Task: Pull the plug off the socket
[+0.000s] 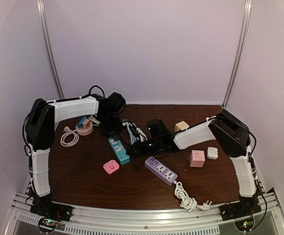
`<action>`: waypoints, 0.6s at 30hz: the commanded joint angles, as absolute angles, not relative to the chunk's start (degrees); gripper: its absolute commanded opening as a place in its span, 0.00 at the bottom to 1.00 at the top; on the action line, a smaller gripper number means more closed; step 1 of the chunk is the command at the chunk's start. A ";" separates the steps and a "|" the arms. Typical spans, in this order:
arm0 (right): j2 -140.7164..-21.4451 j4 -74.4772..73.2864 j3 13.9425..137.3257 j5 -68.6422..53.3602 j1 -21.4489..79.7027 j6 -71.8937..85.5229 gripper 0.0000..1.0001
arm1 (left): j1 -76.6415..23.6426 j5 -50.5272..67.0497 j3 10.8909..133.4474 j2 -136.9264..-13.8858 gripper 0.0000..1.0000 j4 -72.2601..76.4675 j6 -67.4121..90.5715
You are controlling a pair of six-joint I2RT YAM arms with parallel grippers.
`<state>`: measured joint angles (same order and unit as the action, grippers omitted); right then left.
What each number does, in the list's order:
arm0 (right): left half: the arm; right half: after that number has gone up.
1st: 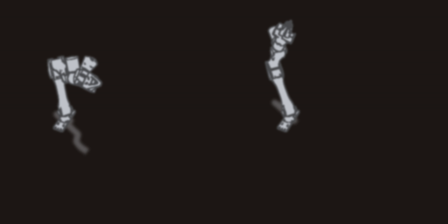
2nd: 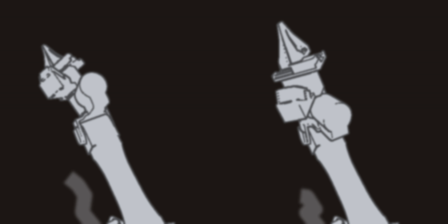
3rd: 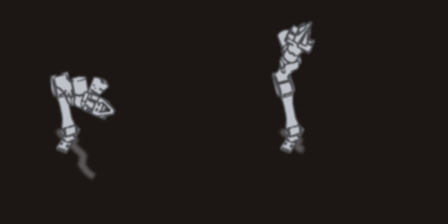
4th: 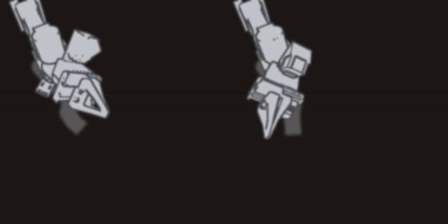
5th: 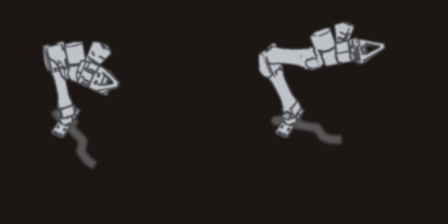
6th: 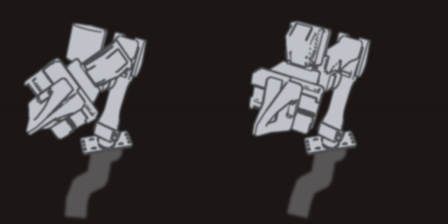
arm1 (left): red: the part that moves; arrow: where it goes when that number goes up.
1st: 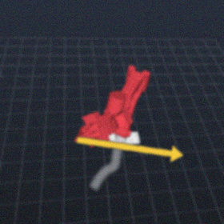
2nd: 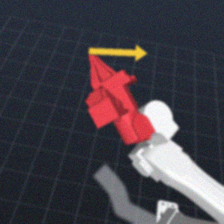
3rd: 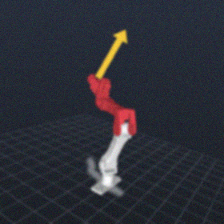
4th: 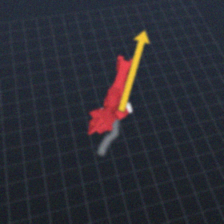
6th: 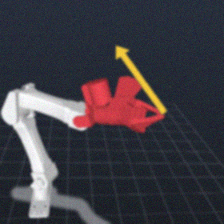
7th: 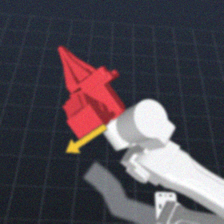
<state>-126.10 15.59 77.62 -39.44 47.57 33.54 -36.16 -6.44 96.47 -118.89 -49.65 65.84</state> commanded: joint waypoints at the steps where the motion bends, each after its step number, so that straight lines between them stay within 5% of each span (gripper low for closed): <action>1: -125.96 19.25 79.41 -41.98 47.21 35.94 0.02 | -36.30 -5.37 98.43 -118.21 0.20 -50.45 64.12; 9: -120.97 13.44 77.51 -34.01 46.55 31.56 0.06 | -34.58 -13.23 96.76 -111.17 0.20 -52.48 59.16; 18: -112.79 3.33 76.92 -19.33 46.23 23.11 0.14 | -30.83 -29.49 79.26 -101.15 0.21 -56.71 54.85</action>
<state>-117.40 8.01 77.58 -28.21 46.52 28.12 -32.10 -18.44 85.23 -103.92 -52.23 57.12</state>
